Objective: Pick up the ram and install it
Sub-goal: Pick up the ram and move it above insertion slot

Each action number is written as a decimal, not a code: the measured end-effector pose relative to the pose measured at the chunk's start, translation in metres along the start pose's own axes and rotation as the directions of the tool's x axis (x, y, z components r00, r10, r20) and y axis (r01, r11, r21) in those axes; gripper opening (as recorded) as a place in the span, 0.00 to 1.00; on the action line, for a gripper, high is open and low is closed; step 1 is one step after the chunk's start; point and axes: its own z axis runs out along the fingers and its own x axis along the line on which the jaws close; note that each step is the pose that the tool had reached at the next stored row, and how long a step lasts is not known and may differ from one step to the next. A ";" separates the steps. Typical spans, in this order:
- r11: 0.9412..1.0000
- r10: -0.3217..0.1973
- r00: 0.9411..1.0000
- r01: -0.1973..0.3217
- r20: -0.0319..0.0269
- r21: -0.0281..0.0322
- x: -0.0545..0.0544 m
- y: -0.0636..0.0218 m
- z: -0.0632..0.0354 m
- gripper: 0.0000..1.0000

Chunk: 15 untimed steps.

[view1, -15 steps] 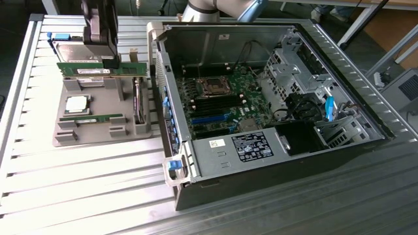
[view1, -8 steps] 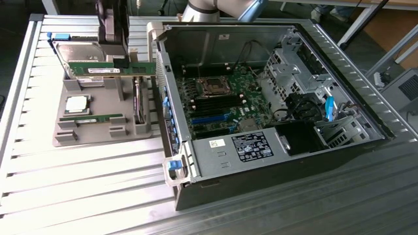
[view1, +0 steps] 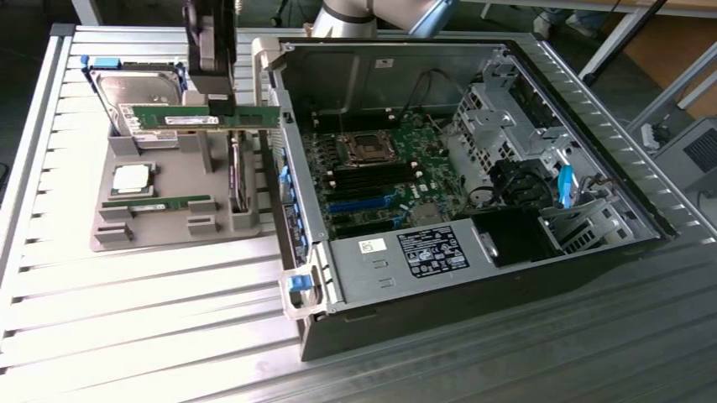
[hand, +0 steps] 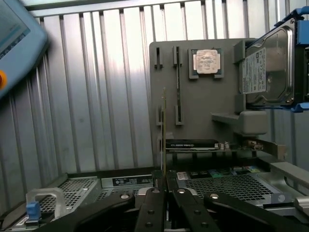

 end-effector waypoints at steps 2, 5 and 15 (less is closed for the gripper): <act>1.000 0.000 1.000 0.000 0.000 0.000 0.000 -0.0032 0.0000 0.11; 1.000 0.000 1.000 0.000 0.000 0.000 -0.001 -0.0079 -0.0001 0.11; 1.000 0.000 1.000 0.000 0.000 0.000 -0.002 -0.0237 -0.0002 0.11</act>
